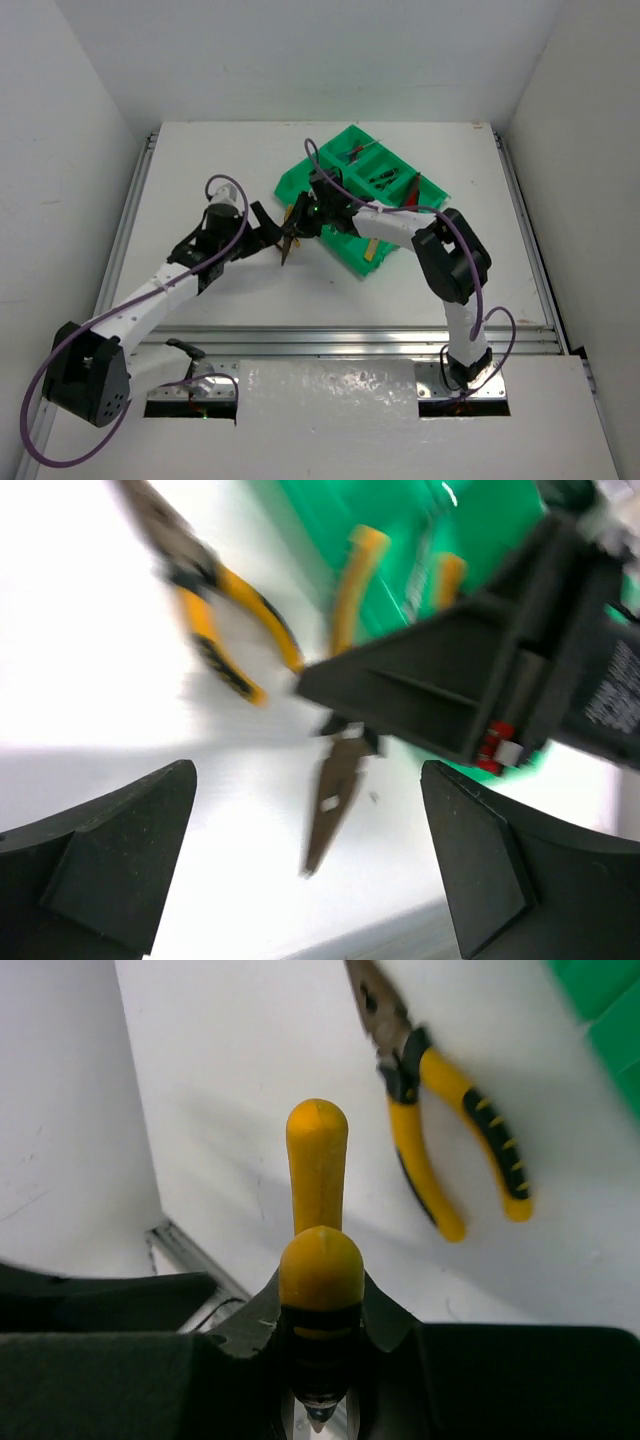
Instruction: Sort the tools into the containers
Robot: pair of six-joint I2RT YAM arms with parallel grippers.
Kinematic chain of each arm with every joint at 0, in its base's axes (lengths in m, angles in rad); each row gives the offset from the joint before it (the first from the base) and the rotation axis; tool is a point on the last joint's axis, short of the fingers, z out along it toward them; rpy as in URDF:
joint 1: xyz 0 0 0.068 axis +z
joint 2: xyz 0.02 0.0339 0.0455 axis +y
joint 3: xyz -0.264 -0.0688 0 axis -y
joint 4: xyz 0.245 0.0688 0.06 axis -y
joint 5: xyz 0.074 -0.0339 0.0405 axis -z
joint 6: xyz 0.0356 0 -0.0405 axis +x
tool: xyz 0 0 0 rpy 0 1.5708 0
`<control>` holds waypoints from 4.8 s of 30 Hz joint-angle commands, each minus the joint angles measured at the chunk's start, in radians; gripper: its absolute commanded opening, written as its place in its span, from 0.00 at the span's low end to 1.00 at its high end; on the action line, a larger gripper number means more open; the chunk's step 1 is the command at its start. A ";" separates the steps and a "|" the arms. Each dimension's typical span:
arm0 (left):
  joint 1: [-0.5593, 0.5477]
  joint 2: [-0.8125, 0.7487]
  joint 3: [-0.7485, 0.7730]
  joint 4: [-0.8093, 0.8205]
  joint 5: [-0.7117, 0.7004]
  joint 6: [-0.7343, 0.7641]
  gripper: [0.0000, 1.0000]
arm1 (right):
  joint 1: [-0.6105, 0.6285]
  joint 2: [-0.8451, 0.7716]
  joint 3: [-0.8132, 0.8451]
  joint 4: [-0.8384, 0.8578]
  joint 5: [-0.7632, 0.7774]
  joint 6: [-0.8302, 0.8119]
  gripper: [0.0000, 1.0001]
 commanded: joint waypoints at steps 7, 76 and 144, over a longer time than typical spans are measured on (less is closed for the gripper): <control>0.000 -0.170 0.291 -0.487 -0.269 0.135 0.94 | -0.159 0.043 0.399 -0.242 0.209 -0.224 0.00; 0.009 0.958 0.944 -0.727 -0.459 -0.401 0.56 | -0.199 -0.692 -0.281 -0.262 0.154 -0.644 0.99; -0.078 0.098 0.474 -0.433 -0.405 -0.203 1.00 | -0.053 -0.322 -0.222 0.143 0.096 -0.448 0.00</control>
